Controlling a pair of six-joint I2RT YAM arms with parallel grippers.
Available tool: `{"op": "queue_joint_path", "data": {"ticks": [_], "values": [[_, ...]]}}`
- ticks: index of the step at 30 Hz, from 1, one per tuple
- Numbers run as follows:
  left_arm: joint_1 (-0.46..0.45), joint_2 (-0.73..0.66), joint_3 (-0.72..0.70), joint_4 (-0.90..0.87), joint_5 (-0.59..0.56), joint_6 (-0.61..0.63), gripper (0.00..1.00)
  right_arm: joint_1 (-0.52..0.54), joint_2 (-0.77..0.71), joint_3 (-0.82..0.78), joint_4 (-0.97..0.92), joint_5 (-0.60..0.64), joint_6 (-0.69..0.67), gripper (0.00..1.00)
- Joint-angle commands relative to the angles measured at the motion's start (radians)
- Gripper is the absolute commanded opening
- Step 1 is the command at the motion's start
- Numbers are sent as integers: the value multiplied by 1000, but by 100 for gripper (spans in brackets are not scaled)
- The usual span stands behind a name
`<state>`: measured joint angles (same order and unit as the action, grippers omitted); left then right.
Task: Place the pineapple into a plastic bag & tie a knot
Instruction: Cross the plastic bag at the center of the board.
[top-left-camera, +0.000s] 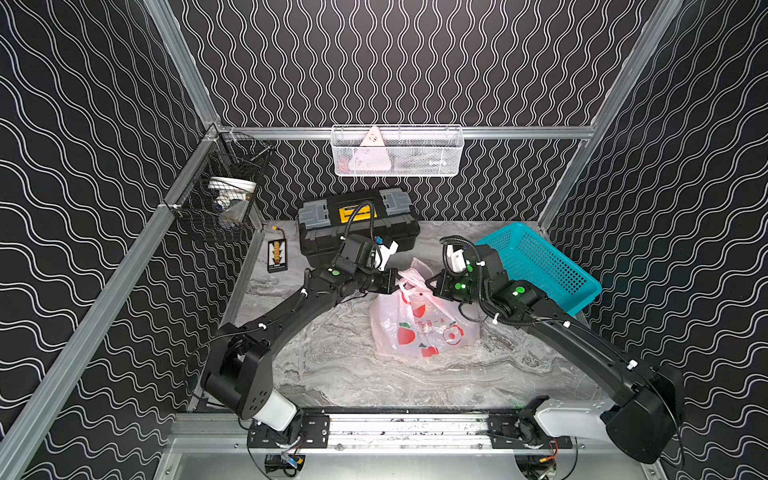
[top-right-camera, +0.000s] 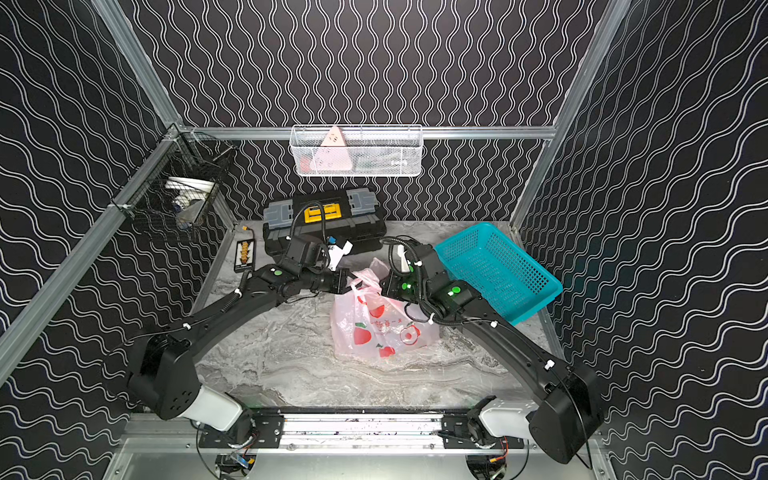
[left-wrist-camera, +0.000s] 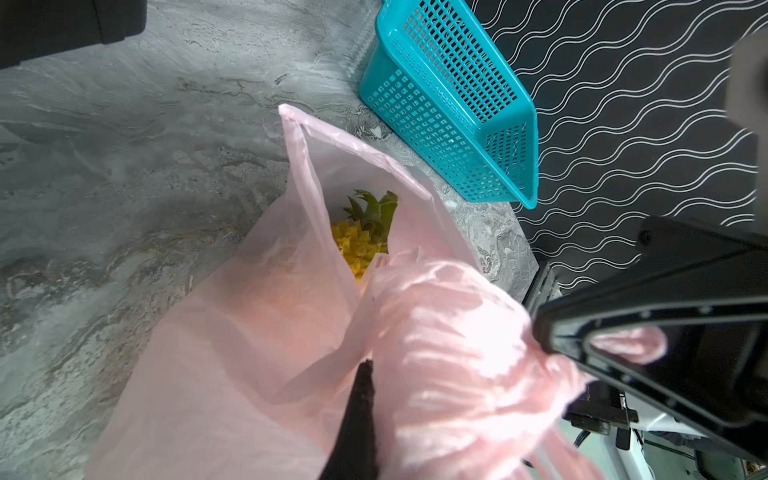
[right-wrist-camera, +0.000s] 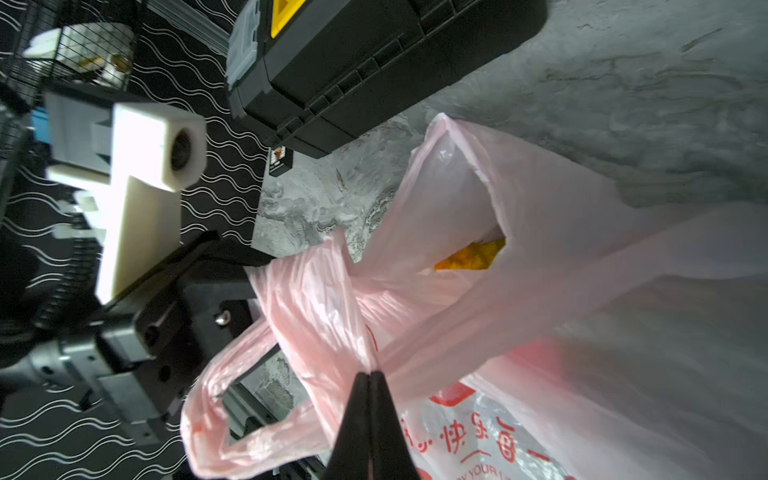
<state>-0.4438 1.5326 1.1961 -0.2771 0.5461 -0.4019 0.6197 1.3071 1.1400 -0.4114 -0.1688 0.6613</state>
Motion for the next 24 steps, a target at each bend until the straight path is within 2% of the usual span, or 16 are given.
{"op": "queue_joint_path", "data": {"ticks": [1, 7, 13, 24], "values": [[9, -4, -4, 53, -6, -26, 0, 2, 7, 16, -107, 32, -37, 0], [10, -3, -22, 80, 21, -41, 0, 5, 24, -76, -26, -42, 26, 0], [9, -9, -38, 91, 39, -53, 0, 5, 63, -192, 191, -147, 149, 0], [8, -25, -68, 65, 76, -43, 0, 3, 154, -257, 442, -228, 245, 0]]}}
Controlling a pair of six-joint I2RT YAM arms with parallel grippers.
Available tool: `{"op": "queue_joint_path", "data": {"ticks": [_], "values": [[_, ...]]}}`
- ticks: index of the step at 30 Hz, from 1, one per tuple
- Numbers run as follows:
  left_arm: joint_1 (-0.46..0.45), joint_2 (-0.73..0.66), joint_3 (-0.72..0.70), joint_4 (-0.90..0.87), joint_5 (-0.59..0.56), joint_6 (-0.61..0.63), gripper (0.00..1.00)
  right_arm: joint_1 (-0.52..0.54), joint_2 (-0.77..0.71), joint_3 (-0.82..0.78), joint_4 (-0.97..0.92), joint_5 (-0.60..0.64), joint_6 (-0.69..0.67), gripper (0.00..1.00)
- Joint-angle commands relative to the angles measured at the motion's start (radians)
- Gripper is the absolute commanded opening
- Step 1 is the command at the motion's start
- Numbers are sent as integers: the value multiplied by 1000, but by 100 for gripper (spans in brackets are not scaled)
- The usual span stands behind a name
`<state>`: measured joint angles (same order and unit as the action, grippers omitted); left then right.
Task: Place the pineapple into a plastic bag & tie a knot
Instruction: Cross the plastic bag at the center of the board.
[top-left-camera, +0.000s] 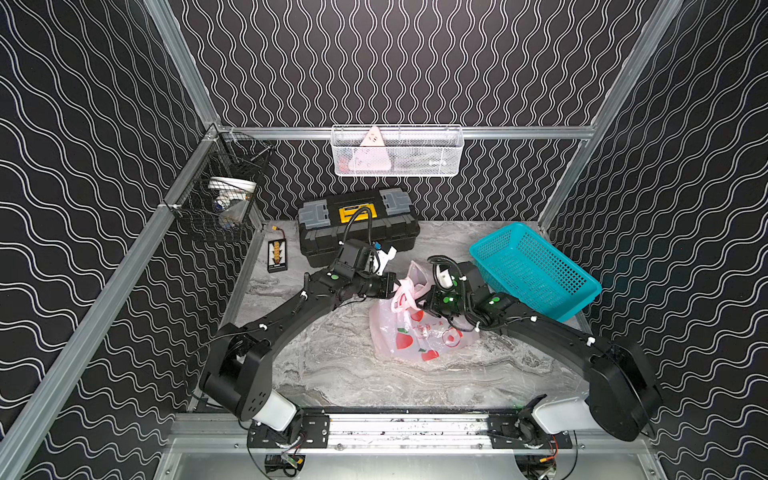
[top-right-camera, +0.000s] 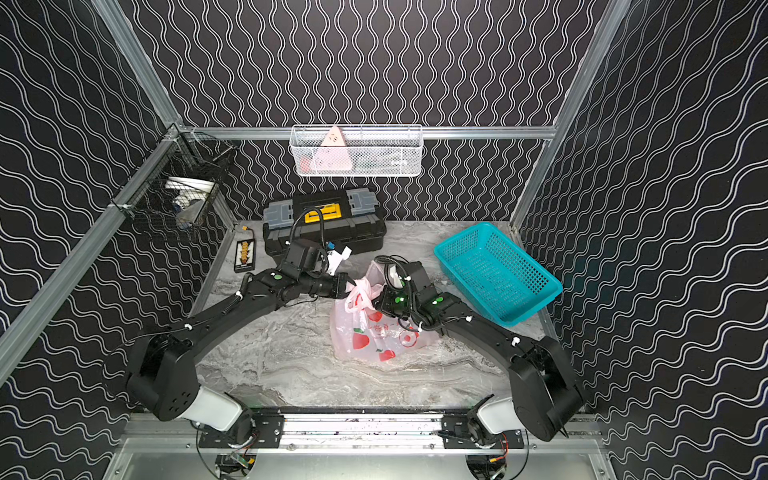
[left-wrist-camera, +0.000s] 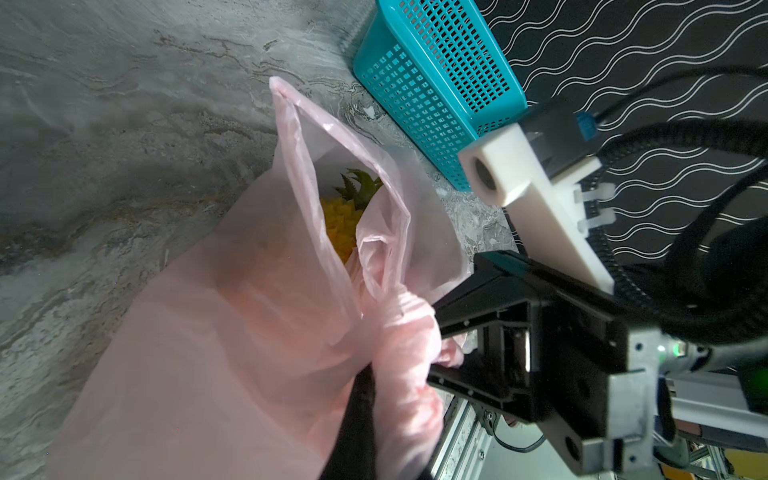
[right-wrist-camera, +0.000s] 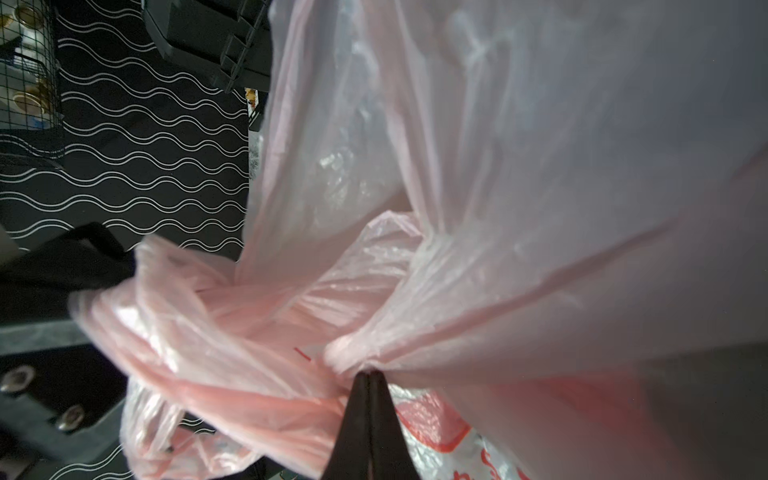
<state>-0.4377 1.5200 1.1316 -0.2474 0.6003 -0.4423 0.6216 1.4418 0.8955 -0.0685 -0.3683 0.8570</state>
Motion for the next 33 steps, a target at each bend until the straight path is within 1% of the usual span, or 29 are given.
{"op": "queue_joint_path", "data": {"ticks": [1, 4, 7, 10, 16, 19, 23, 29, 33], "values": [[3, -13, -4, 34, 26, -4, 0, 1, 30, -19, 123, -29, 56, 0], [1, -20, -6, 30, 39, -9, 1, 1, 53, -37, 185, -25, 88, 0], [1, -24, -7, 30, 50, -16, 2, 2, 58, -65, 263, 7, 117, 0], [-1, -23, -7, 24, 61, -18, 3, 4, 61, -89, 349, 36, 133, 0], [-8, -12, -3, 16, 64, -21, 5, 3, 77, -96, 516, 49, 148, 0], [-11, -14, 17, -15, 52, -4, 9, 3, 89, -102, 599, 45, 167, 0], [-10, -21, 60, -93, 14, 45, 20, 3, 85, -107, 664, 36, 187, 0], [-8, -29, 130, -198, -62, 113, 51, 3, 55, -127, 689, 36, 191, 0], [3, -28, 157, -218, -53, 129, 61, 3, 48, -130, 679, 31, 191, 0]]}}
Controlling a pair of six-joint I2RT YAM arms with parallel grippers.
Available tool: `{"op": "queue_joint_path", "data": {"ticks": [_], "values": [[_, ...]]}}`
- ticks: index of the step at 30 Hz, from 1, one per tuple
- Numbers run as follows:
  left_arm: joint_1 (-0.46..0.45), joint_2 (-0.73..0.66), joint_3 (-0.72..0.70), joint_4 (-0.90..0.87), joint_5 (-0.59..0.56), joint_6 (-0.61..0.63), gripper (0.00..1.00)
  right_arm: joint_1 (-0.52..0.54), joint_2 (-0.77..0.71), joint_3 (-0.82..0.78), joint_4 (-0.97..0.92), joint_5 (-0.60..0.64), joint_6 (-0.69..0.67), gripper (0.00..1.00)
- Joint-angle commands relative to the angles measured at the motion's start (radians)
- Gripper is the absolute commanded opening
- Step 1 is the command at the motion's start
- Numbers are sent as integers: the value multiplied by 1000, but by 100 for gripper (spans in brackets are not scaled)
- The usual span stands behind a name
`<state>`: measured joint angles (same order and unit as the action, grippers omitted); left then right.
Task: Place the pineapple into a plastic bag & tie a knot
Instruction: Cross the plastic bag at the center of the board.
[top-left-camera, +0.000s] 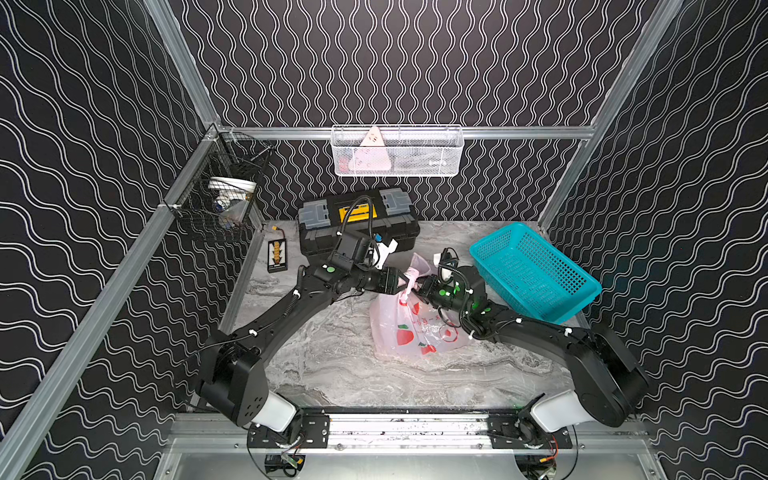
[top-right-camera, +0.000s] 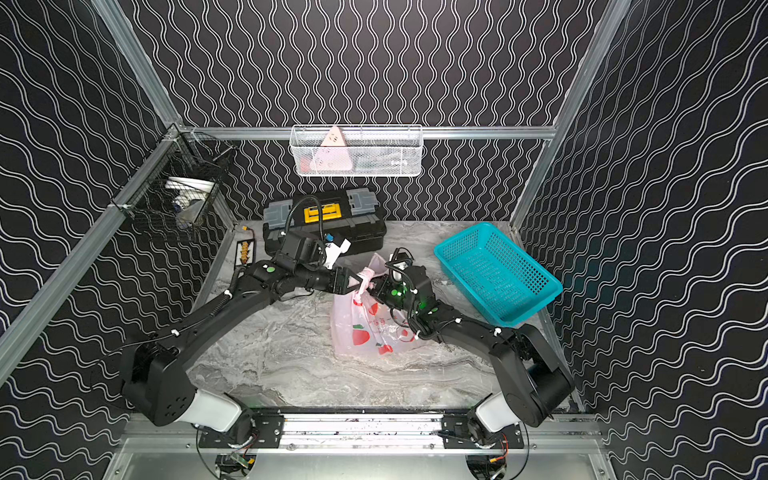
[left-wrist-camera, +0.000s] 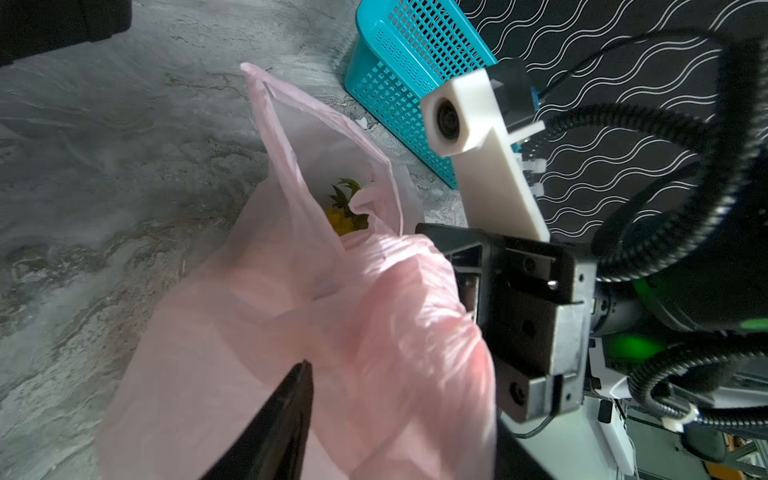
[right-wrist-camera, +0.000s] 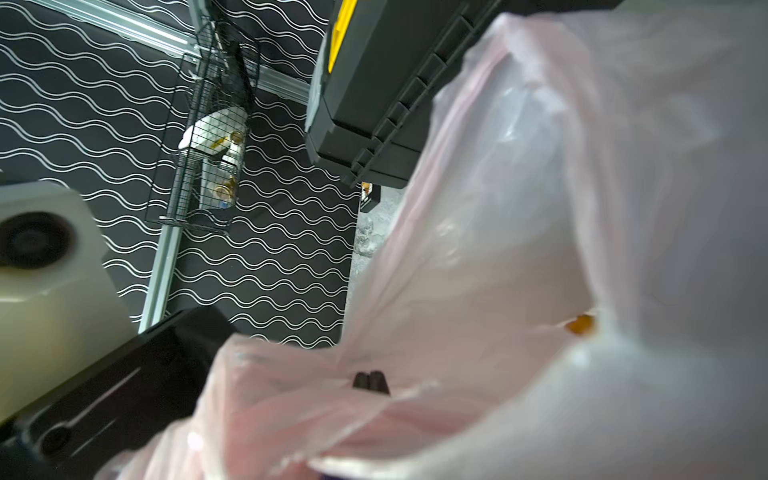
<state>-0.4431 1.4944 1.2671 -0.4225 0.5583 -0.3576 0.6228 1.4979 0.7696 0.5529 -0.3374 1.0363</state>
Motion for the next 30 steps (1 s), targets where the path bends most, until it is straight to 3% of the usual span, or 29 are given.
{"op": "queue_joint_path", "data": {"ticks": [1, 14, 18, 21, 30], "values": [[9, -2, 27, -49, -11, 47, 62, 2, -11, -7, 58, 0, 11, 0], [65, -25, 62, -146, 1, 112, 70, 2, -43, -16, 40, 12, 2, 0], [71, -36, 89, -188, 14, 154, 79, 0, -44, -18, 38, 11, 3, 0], [73, -44, 108, -225, 6, 190, 81, 0, -50, -20, 34, 15, 1, 0], [76, -23, 128, -187, 43, 163, 90, 0, -47, -20, 36, 9, 5, 0]]}}
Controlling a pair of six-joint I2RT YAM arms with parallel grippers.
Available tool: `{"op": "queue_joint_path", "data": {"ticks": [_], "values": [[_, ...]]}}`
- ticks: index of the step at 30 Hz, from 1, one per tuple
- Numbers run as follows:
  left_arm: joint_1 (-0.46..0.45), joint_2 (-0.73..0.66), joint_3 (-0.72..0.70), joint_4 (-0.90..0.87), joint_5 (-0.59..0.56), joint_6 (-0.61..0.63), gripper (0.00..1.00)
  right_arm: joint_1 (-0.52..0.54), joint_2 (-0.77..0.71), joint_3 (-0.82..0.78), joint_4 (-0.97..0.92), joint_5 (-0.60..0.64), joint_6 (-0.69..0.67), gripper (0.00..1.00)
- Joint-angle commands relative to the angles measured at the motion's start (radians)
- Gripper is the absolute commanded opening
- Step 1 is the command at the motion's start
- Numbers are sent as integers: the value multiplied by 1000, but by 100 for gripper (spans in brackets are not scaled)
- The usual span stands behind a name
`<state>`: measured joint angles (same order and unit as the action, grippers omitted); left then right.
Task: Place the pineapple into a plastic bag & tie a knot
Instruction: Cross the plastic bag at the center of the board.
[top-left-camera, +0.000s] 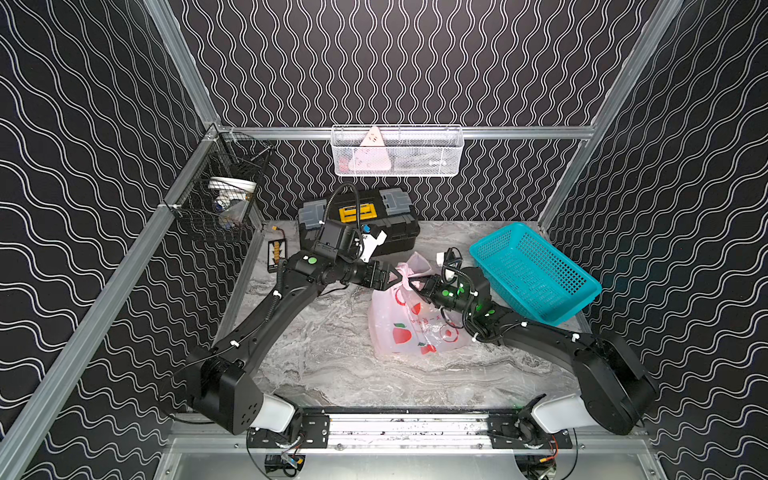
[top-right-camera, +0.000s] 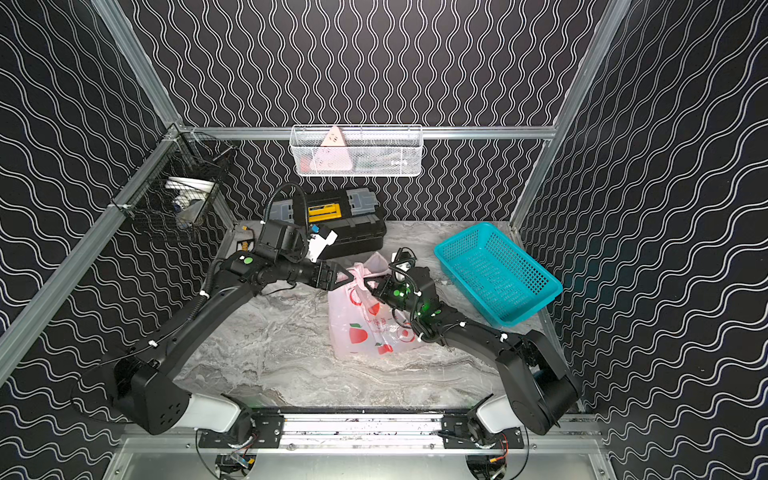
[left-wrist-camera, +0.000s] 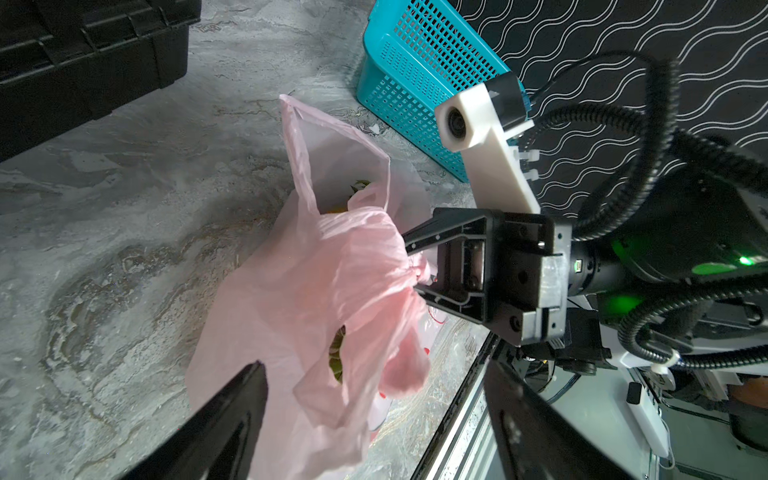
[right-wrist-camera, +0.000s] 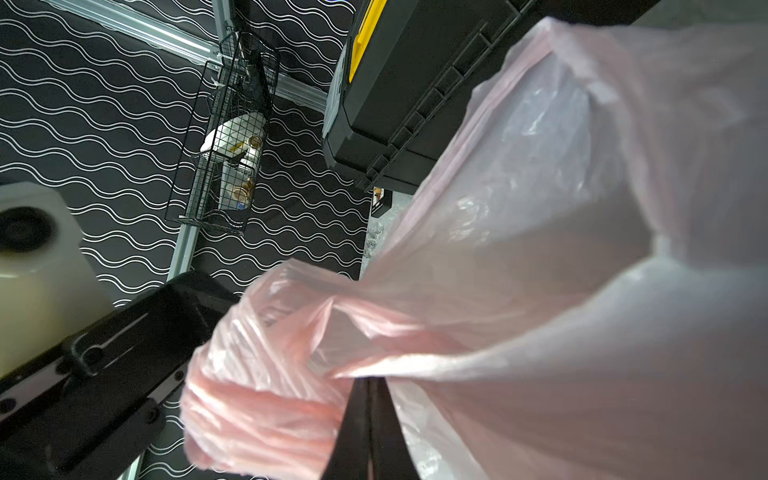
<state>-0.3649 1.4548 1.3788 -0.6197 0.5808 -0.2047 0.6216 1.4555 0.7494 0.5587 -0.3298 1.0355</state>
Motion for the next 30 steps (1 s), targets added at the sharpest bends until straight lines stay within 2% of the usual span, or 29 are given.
{"op": "queue_joint_path", "data": {"ticks": [1, 7, 12, 17, 24, 27, 30], "values": [[-5, 23, 16, 15, 15, 6, 90, 1, -3, 1, 30, 1, 5, 0], [-56, 71, 21, 29, -39, -15, 89, 1, 13, 1, 43, -6, 15, 0], [-78, 85, 6, 95, -26, -77, 85, 1, 27, 2, 50, -14, 21, 0], [-77, 109, -1, 124, -42, -128, 72, 3, 31, 4, 53, -17, 23, 0], [-91, 130, -2, 124, -58, -136, 65, 3, 31, 2, 61, -23, 23, 0], [-94, 133, -11, 142, -59, -152, 59, 3, 31, 1, 64, -28, 22, 0], [-103, 145, -9, 144, -57, -153, 47, 3, 29, -6, 63, -28, 20, 0]]}}
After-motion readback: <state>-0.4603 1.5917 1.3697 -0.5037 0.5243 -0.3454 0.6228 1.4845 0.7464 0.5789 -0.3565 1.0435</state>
